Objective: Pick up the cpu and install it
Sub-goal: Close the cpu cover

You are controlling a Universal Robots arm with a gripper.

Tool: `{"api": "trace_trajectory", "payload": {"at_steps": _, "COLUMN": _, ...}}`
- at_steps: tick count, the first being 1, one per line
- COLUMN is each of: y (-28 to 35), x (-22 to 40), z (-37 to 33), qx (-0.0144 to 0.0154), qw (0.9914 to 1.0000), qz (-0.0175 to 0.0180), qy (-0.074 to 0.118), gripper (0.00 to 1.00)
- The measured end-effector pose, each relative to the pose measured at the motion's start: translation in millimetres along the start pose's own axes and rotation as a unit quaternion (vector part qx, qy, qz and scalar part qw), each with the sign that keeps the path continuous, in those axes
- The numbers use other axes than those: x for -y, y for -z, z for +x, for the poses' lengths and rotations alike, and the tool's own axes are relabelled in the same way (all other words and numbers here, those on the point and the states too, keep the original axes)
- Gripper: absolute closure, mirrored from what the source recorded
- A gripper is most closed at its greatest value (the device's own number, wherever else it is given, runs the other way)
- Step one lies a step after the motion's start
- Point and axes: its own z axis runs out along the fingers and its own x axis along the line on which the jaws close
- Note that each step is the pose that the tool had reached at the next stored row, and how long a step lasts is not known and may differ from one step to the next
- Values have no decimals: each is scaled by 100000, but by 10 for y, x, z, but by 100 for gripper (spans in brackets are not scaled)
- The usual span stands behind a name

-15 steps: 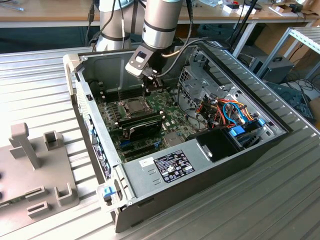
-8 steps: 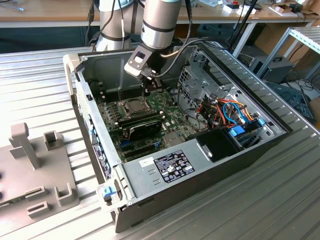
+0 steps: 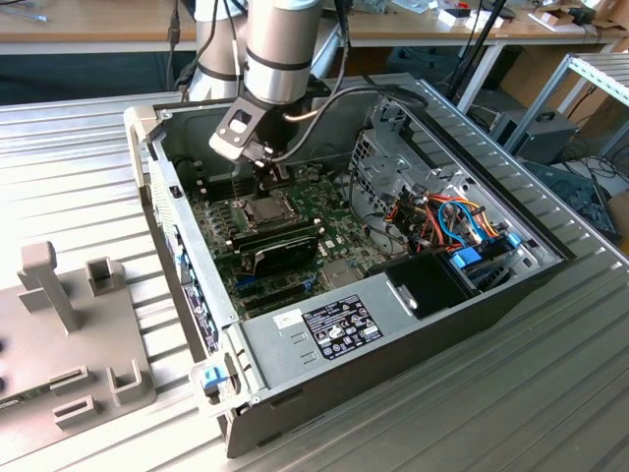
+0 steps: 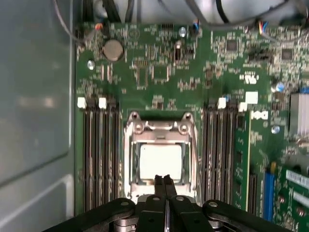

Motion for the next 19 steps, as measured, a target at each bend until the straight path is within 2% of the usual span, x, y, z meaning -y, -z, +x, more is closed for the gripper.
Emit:
{"api": "trace_trajectory", "payload": {"at_steps": 3, "y": -51, "x": 48, "z": 2, "qx": 82, "qw": 100000, "qz": -1, "qy": 7, "gripper": 89}}
{"api": "trace_trajectory", "payload": {"at_steps": 9, "y": -157, "x": 70, "z": 7, "qx": 201, "qw": 100000, "qz": -2, "qy": 5, "gripper": 89}}
{"api": "trace_trajectory", "payload": {"at_steps": 17, "y": -172, "x": 82, "z": 7, "qx": 211, "qw": 100000, "qz": -9, "qy": 2, "gripper": 89}}
{"api": "trace_trajectory", "payload": {"at_steps": 19, "y": -183, "x": 104, "z": 7, "qx": 220, "qw": 100000, "qz": -3, "qy": 7, "gripper": 89}}
